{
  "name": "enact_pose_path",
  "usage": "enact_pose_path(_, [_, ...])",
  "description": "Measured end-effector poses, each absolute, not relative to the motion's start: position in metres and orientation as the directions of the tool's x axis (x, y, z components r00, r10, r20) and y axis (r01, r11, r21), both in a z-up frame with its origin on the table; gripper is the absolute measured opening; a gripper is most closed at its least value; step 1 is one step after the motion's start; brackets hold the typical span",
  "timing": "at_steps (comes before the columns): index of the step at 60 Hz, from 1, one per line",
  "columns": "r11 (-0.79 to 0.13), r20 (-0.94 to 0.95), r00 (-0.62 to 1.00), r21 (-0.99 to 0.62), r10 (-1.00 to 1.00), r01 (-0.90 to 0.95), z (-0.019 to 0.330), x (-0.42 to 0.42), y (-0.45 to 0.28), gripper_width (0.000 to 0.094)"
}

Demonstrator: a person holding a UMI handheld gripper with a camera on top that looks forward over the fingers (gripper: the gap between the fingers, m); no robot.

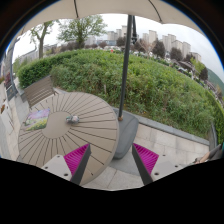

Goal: Arrange mouse

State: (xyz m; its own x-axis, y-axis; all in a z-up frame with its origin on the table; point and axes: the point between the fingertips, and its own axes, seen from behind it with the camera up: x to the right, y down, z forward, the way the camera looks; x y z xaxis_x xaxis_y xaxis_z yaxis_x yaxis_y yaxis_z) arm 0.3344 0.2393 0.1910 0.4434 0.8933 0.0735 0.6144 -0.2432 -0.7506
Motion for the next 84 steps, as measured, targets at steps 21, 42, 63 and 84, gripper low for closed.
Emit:
enact_pose_path(21, [-0.155, 0.088, 0.325, -0.744, 0.942, 0.65, 0.173, 0.301, 0.205, 0.0852])
enact_pose_path(42, [-0.017, 0.089, 0.137, -0.779, 0.986, 0.626, 0.149, 0.238, 0.147, 0.0853])
enact_pose_path(63, [-0.012, 0.064, 0.122, -0.842, 0.99, 0.54, 0.092, 0.148, 0.145, 0.0853])
enact_pose_path(84, [-0.047, 0.042, 0.149, -0.836, 0.988, 0.547, 0.016, 0.058, 0.153, 0.0854])
